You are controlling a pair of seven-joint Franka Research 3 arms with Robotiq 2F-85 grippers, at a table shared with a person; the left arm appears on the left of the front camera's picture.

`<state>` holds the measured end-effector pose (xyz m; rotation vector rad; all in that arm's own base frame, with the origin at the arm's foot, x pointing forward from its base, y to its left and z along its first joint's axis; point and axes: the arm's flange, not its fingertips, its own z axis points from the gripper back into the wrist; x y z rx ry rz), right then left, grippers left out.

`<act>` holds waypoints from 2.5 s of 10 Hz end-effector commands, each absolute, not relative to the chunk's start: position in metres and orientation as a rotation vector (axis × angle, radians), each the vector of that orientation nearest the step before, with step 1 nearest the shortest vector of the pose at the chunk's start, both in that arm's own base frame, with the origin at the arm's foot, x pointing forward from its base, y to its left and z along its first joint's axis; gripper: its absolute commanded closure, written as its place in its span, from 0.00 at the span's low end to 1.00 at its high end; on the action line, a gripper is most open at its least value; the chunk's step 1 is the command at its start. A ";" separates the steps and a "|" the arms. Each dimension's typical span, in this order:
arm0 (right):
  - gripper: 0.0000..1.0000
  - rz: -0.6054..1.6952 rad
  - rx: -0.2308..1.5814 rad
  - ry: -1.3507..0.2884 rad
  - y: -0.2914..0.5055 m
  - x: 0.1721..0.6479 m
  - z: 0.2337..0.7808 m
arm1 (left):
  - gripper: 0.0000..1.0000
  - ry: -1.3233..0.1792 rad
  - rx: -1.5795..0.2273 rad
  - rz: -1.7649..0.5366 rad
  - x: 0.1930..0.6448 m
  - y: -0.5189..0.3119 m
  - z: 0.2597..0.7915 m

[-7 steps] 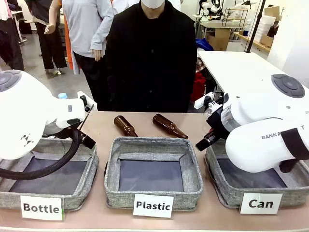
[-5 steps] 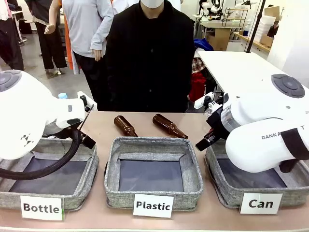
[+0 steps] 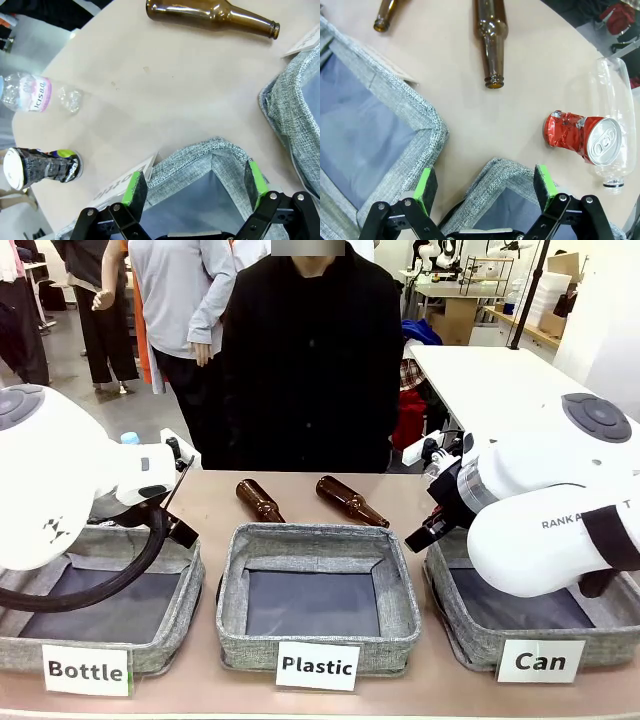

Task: Sort the can waste into the basket.
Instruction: Pick up the can waste from the table and place it in the right Fabric basket.

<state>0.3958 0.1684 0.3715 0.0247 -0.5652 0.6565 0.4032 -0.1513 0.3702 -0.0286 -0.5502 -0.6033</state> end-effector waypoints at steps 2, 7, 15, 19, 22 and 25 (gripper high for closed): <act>0.00 0.656 0.025 -0.565 0.168 0.396 0.371 | 0.00 -0.550 -0.029 -0.603 0.403 -0.151 0.370; 0.00 0.656 0.025 -0.565 0.168 0.396 0.371 | 0.00 -0.550 -0.029 -0.603 0.403 -0.151 0.370; 0.00 0.446 0.604 -0.417 0.072 0.329 0.557 | 0.00 -0.406 -0.621 -0.554 0.294 -0.083 0.528; 0.00 0.172 1.053 -0.523 -0.126 0.309 0.526 | 0.00 -0.599 -0.979 -0.097 0.275 0.129 0.489; 0.00 -0.137 1.257 -0.664 -0.217 0.300 0.452 | 0.00 -0.717 -1.174 0.264 0.267 0.225 0.414; 0.00 -0.273 1.209 -0.662 -0.231 0.300 0.422 | 0.00 -0.707 -1.101 0.493 0.259 0.217 0.387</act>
